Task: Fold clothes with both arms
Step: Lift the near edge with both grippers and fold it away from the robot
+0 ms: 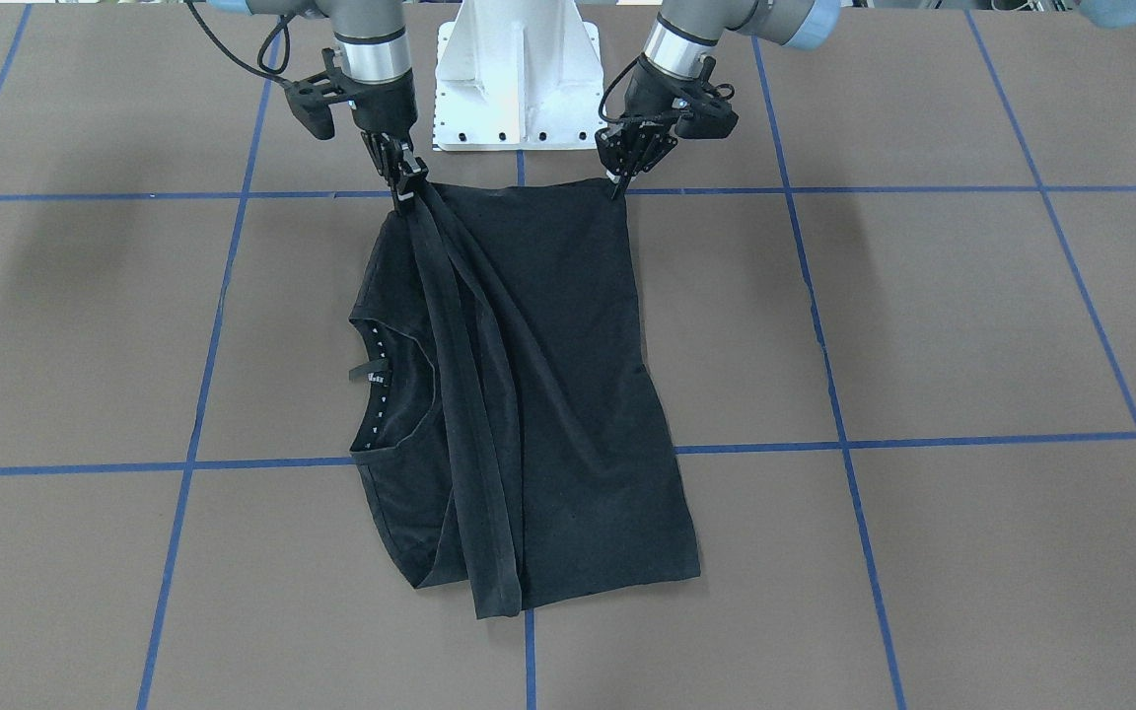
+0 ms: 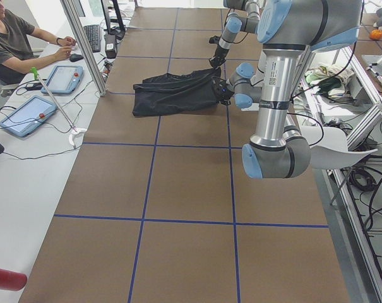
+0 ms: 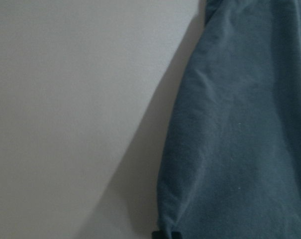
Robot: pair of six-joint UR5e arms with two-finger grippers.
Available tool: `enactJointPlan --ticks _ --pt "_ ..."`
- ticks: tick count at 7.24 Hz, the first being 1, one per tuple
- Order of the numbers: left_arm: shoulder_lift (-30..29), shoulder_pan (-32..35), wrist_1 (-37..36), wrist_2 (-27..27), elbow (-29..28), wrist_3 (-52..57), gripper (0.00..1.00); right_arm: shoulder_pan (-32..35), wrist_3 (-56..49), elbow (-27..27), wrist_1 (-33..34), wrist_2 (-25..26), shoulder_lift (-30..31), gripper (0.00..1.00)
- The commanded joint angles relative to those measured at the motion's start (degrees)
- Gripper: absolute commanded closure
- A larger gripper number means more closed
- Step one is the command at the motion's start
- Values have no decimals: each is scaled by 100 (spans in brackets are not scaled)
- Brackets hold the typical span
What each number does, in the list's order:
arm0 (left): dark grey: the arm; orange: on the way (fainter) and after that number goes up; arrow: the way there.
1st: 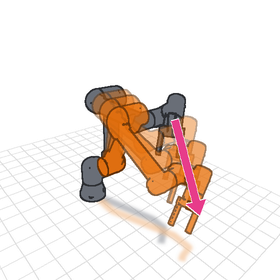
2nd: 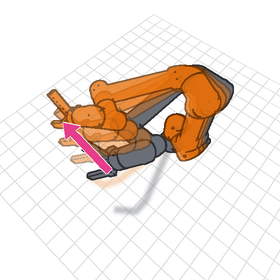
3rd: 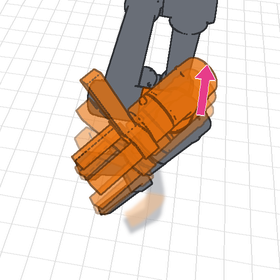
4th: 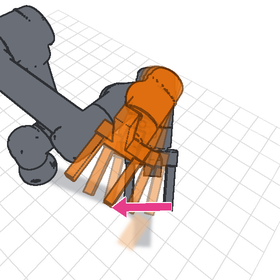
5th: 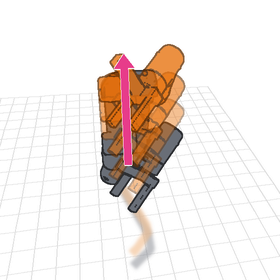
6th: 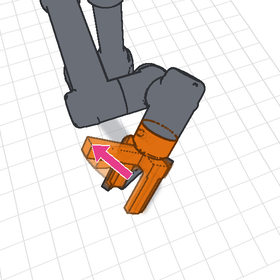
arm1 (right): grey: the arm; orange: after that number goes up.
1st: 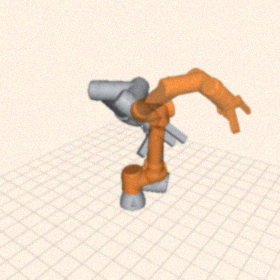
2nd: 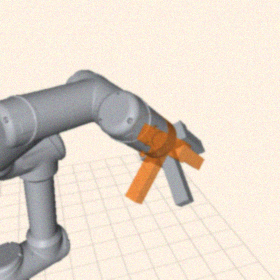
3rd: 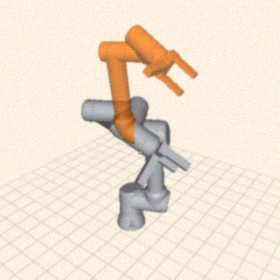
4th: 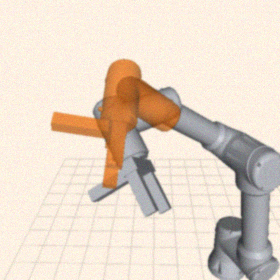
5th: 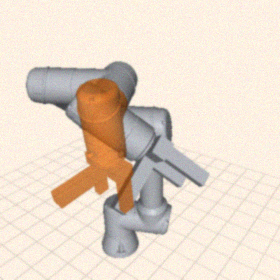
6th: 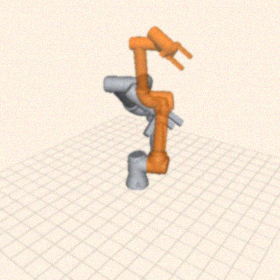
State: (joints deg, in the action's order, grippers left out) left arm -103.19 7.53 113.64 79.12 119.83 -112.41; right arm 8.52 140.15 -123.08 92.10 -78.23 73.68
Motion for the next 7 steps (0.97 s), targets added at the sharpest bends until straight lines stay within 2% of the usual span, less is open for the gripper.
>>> enactJointPlan --ticks 1,2,4,5,6,7 --pt "-25 21 -674 619 1125 -70 100 -228 66 -1413 9 -208 812 100" --pt "-130 221 -685 840 1269 -62 100 181 -56 -1586 418 -636 693 100" --pt "-630 1290 -694 1278 948 43 100 1243 -906 -1108 878 -1139 -17 100" --pt "-954 1748 -685 1612 458 209 100 1788 -1267 -348 880 -1698 -681 100" --pt "-1218 2066 -650 1642 -69 454 100 2228 -1601 548 836 -2052 -1332 100" --pt "-1291 2321 -528 1642 -501 570 100 2450 -1900 1287 757 -2160 -1738 100"
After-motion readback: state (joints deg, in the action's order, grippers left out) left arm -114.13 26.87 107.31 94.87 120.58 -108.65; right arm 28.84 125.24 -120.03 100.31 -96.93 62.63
